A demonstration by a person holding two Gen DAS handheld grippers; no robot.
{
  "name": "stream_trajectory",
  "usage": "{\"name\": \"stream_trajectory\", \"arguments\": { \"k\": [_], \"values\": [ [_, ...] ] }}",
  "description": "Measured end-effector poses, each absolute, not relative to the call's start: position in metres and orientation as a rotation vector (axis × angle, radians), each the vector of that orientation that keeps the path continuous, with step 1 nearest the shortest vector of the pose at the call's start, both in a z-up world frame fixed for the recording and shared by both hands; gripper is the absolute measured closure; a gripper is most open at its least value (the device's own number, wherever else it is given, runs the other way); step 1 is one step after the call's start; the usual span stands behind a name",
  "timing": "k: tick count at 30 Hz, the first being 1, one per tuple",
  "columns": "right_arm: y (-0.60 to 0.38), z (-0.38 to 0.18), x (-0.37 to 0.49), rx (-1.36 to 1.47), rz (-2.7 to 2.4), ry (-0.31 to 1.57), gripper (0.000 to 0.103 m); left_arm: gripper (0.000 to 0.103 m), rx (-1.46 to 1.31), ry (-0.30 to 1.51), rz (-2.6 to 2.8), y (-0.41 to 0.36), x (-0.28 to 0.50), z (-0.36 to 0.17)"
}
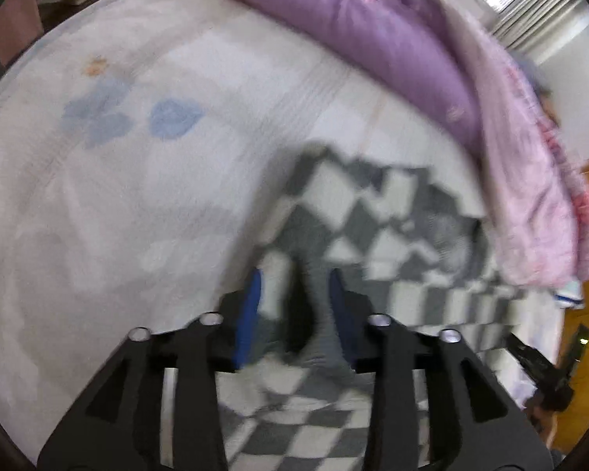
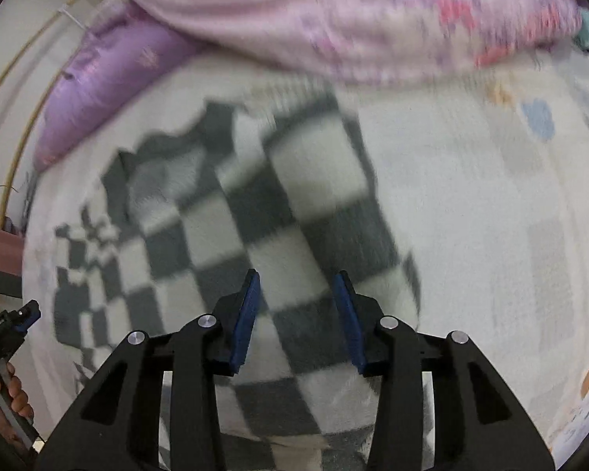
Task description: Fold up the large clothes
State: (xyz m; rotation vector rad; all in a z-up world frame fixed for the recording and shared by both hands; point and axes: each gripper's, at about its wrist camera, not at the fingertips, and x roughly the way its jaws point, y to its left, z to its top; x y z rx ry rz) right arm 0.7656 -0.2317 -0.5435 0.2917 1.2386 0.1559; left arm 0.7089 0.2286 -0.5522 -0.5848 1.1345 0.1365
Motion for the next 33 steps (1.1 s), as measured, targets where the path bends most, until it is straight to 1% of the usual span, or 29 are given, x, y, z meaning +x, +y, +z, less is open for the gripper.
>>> {"name": "stream_trajectory", "arguments": {
  "k": [1, 3, 6, 7, 9, 11, 13, 14, 15, 16, 17, 21, 23, 26, 28, 29, 30, 31, 32, 33],
  "values": [
    [-0.233, -0.544, 0.771, 0.293, 0.155, 1.240, 0.065, 0.065, -0.587, 1.142, 0.090, 0.223, 0.716, -0.552],
    [-0.239, -0.555, 0.787, 0.327, 0.140, 1.257, 0.065, 0.061, -0.552, 1.178, 0.084, 0.209, 0.733, -0.561],
    [-0.249, -0.583, 0.808, 0.371, 0.112, 1.315, 0.065, 0.061, -0.525, 1.279, 0.092, 0.197, 0.755, -0.593],
    [-0.249, -0.596, 0.814, 0.362, 0.105, 1.356, 0.065, 0.061, -0.517, 1.296, 0.110, 0.197, 0.758, -0.603],
    [-0.249, -0.607, 0.822, 0.368, 0.101, 1.380, 0.065, 0.061, -0.507, 1.311, 0.135, 0.197, 0.764, -0.617],
    [-0.250, -0.599, 0.827, 0.379, 0.100, 1.404, 0.063, 0.061, -0.506, 1.318, 0.145, 0.195, 0.767, -0.616],
    [-0.251, -0.578, 0.827, 0.404, 0.134, 1.343, 0.062, 0.060, -0.523, 1.262, 0.114, 0.195, 0.768, -0.595],
    [-0.253, -0.565, 0.828, 0.410, 0.143, 1.297, 0.058, 0.055, -0.534, 1.239, 0.099, 0.197, 0.769, -0.588],
    [-0.256, -0.556, 0.830, 0.409, 0.130, 1.262, 0.048, 0.049, -0.558, 1.203, 0.083, 0.203, 0.771, -0.579],
    [-0.258, -0.552, 0.833, 0.403, 0.109, 1.245, 0.044, 0.045, -0.568, 1.187, 0.089, 0.207, 0.773, -0.575],
    [-0.262, -0.549, 0.840, 0.387, 0.071, 1.227, 0.041, 0.042, -0.571, 1.182, 0.102, 0.211, 0.776, -0.573],
    [-0.264, -0.568, 0.866, 0.386, 0.034, 1.285, 0.041, 0.041, -0.552, 1.185, 0.166, 0.231, 0.800, -0.575],
    [-0.263, -0.583, 0.870, 0.377, 0.038, 1.327, 0.041, 0.037, -0.520, 1.211, 0.194, 0.235, 0.810, -0.586],
    [-0.257, -0.602, 0.876, 0.373, 0.031, 1.365, 0.042, 0.036, -0.515, 1.263, 0.236, 0.236, 0.824, -0.607],
    [-0.258, -0.610, 0.875, 0.385, 0.035, 1.373, 0.052, 0.034, -0.507, 1.285, 0.248, 0.237, 0.826, -0.615],
    [-0.259, -0.611, 0.874, 0.392, 0.038, 1.372, 0.061, 0.034, -0.503, 1.292, 0.255, 0.237, 0.828, -0.620],
    [-0.261, -0.611, 0.873, 0.399, 0.047, 1.369, 0.068, 0.036, -0.493, 1.297, 0.248, 0.237, 0.828, -0.624],
    [-0.261, -0.612, 0.870, 0.408, 0.061, 1.362, 0.070, 0.040, -0.472, 1.303, 0.224, 0.234, 0.829, -0.626],
    [-0.264, -0.610, 0.866, 0.411, 0.073, 1.353, 0.074, 0.065, -0.455, 1.300, 0.201, 0.231, 0.830, -0.626],
    [-0.265, -0.606, 0.861, 0.407, 0.089, 1.334, 0.077, 0.074, -0.431, 1.297, 0.181, 0.228, 0.829, -0.624]
  ]
}}
